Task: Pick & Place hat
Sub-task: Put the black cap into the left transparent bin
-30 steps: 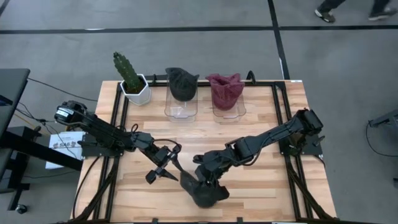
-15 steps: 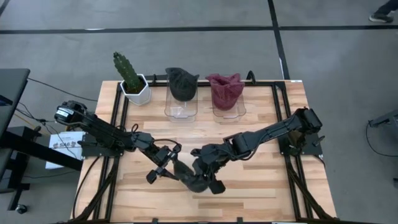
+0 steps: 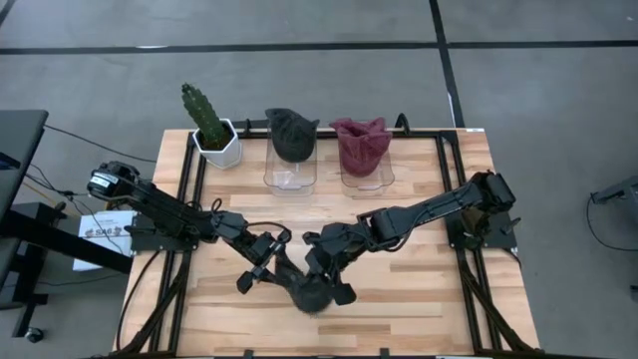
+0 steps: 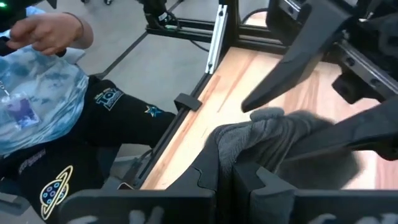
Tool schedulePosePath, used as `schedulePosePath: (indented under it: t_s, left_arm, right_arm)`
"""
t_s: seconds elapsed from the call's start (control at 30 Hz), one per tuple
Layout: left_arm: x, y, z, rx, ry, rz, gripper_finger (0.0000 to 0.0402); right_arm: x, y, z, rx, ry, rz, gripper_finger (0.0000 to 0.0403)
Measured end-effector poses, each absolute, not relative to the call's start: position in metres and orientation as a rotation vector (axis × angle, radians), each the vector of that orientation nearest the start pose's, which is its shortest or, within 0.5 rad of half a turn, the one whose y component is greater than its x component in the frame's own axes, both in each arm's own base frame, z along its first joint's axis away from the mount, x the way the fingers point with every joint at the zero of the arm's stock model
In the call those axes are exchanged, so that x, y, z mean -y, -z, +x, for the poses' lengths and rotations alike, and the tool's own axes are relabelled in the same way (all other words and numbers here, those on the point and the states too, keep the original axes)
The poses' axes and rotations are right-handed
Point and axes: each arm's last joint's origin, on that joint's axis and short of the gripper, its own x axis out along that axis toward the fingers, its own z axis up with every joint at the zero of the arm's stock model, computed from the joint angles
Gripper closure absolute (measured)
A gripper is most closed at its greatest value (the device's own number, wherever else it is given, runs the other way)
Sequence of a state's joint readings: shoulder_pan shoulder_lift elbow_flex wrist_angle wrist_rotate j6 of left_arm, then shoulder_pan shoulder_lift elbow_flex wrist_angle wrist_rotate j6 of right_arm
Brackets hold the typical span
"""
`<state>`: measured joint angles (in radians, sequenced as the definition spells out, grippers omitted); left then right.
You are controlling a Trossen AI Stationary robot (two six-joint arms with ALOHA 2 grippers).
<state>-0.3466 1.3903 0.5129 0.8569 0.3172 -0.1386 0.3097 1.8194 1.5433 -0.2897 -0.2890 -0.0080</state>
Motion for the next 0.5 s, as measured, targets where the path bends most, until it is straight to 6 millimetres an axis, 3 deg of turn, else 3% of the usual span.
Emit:
schedulePosePath:
  t_s: [0.5]
  left_arm:
    - [0.1003,-0.2108,0.2515,-0.069,0.661,-0.129,0.0229]
  right_arm:
    - [-0.1342,-0.2989,0.3962,-0.569,-0.580,-0.008,0.0403]
